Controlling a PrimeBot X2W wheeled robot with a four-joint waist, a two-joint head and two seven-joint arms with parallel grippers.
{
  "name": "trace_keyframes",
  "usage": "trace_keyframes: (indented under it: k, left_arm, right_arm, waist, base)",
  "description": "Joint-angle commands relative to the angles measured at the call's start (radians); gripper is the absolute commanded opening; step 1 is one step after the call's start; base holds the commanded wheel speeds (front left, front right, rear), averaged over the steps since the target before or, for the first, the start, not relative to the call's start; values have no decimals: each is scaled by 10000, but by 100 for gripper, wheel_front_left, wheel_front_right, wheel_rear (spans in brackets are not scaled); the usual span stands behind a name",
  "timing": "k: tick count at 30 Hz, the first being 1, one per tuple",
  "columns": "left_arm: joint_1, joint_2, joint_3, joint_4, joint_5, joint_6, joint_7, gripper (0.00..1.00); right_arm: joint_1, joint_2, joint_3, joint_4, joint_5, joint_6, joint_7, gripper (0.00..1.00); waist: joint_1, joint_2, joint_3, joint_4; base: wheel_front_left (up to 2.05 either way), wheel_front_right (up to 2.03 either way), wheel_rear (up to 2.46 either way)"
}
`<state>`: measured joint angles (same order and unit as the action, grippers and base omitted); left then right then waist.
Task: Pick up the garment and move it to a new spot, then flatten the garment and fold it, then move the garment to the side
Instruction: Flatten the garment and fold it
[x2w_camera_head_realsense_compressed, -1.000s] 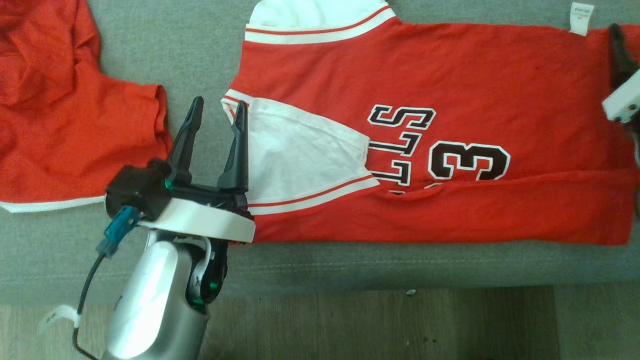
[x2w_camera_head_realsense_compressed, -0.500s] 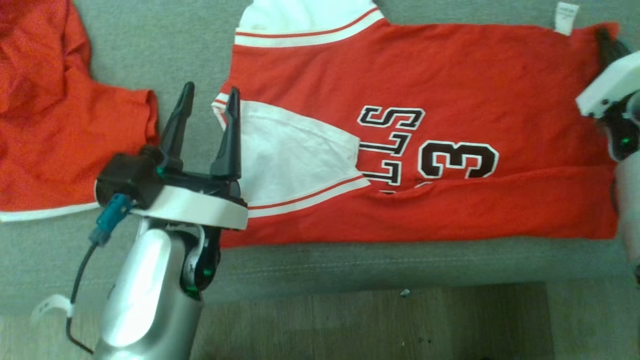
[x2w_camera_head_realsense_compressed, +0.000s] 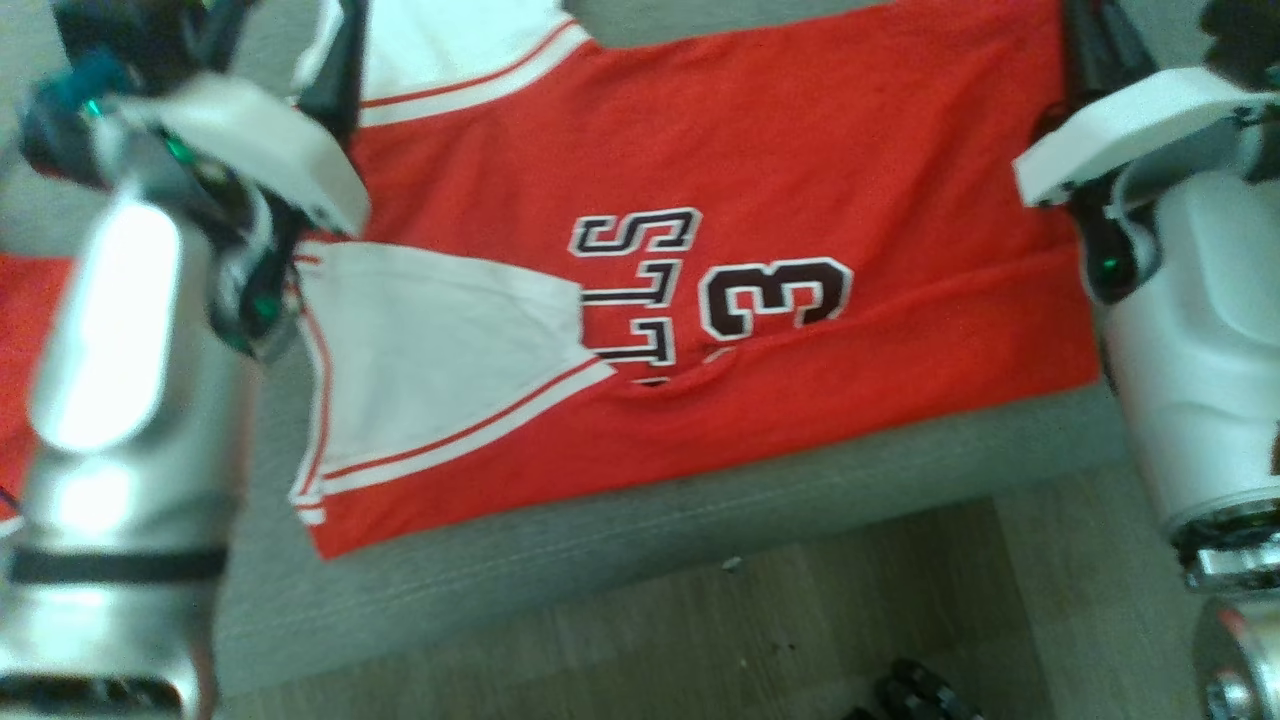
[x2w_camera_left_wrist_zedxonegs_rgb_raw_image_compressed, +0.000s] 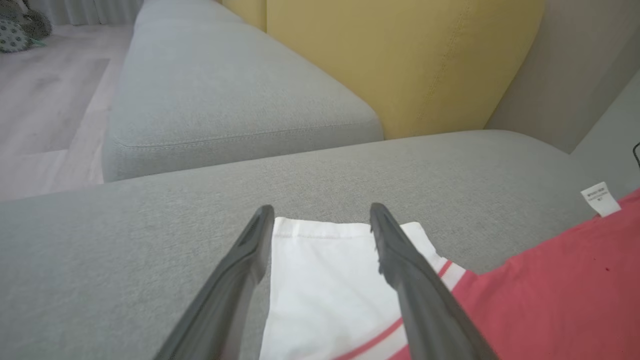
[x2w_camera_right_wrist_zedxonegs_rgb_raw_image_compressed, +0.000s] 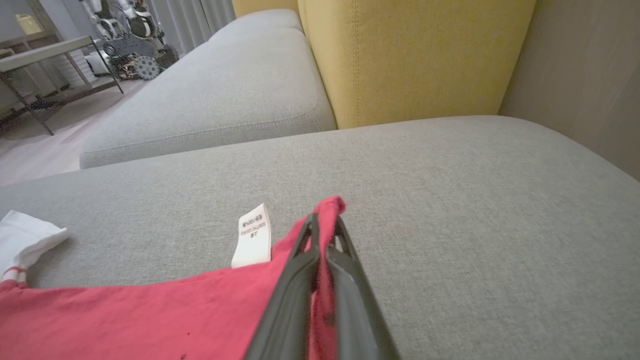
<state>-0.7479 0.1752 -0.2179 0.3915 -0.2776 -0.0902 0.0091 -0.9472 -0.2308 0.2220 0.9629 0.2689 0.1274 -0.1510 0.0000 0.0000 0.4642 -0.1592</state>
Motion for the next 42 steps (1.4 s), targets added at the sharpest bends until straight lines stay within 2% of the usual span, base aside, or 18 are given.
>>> trace_keyframes:
  k: [1, 8, 15, 25, 26, 28, 33, 42]
  left_arm:
    - [-593, 481, 276, -4, -162, -89, 354, 100]
    - [-2628, 1538, -148, 1900, -78, -309, 2107, 100]
    - [-3761, 2373, -693, 3546, 675, -284, 2768, 100]
    - [-4449, 2317, -1075, 4950, 893, -147, 3165, 100]
    - [-4474, 2275, -1096, 5035, 856, -161, 3205, 49]
    - [-4515, 2209, -1149, 5147, 805, -187, 3216, 0]
    - [-4529, 1959, -1112, 5303, 396, -275, 3101, 0]
    - [-4681, 1633, -855, 5051, -108, -304, 1728, 0]
  right_arm:
    - [-210, 201, 240, -355, 144, 33, -124, 0]
    - [-634, 918, 941, -237, 328, 33, -245, 0]
    - [-1033, 1345, 1512, 13, 578, 33, -440, 0]
    - [-1260, 1372, 1966, 470, 913, 33, -730, 0]
    - [-1276, 1356, 2000, 518, 944, 33, -751, 0]
    - [-1310, 1316, 2052, 615, 1006, 33, -788, 0]
    - [-1394, 1197, 2159, 884, 1125, 33, -861, 0]
    - [-1502, 905, 2200, 1272, 1281, 33, -989, 0]
  waist:
    - [0, 0, 305, -602]
    - [0, 0, 722, -1554]
    - [0, 0, 975, -2058]
    - [0, 0, 1028, -2071]
    - [0, 0, 1016, -2048]
    - [0, 0, 981, -1990]
    - [0, 0, 841, -1814]
    - [0, 0, 609, -1438]
  base:
    - [0, 0, 0]
    - [0, 0, 0]
    - [0, 0, 0]
    - [0, 0, 0]
    - [0, 0, 0]
    - [0, 0, 0]
    - [0, 0, 0]
    - [0, 0, 0]
